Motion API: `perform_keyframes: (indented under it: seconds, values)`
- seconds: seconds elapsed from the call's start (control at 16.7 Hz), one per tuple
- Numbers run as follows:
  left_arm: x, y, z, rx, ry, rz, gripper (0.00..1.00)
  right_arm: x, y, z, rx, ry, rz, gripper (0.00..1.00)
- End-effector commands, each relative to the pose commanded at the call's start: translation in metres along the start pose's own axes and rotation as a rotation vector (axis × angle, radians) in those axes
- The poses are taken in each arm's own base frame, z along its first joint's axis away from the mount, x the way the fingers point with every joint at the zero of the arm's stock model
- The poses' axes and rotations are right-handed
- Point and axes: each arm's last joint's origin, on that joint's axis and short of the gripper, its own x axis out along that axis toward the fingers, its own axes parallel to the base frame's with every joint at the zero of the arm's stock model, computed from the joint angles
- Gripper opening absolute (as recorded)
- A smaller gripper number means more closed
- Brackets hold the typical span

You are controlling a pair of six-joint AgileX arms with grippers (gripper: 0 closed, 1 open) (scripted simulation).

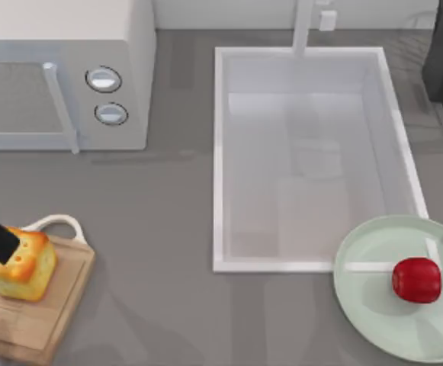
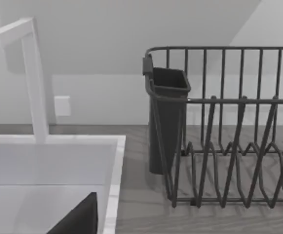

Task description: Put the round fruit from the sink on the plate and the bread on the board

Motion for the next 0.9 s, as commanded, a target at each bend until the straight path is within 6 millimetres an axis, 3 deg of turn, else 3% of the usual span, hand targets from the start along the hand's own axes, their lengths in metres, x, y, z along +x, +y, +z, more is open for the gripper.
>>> perform_keyframes:
  seconds: [0.24, 0.42, 0.66, 0.9]
  values:
    - [-0.006, 0.015, -0.008, 0.458, -0.207, -0.149, 1.0, 0.0, 0.0, 0.0, 0.0, 0.0, 0.0, 1.0]
    - [-0.013, 0.018, -0.008, 0.69, -0.413, -0.229, 1.0, 0.0, 0.0, 0.0, 0.0, 0.0, 0.0, 1.0]
    - [-0.024, 0.016, -0.006, 0.852, -0.645, -0.285, 1.0, 0.0, 0.0, 0.0, 0.0, 0.0, 0.0, 1.0]
    - [-0.027, 0.016, -0.005, 0.877, -0.693, -0.294, 1.0, 0.0, 0.0, 0.0, 0.0, 0.0, 0.0, 1.0]
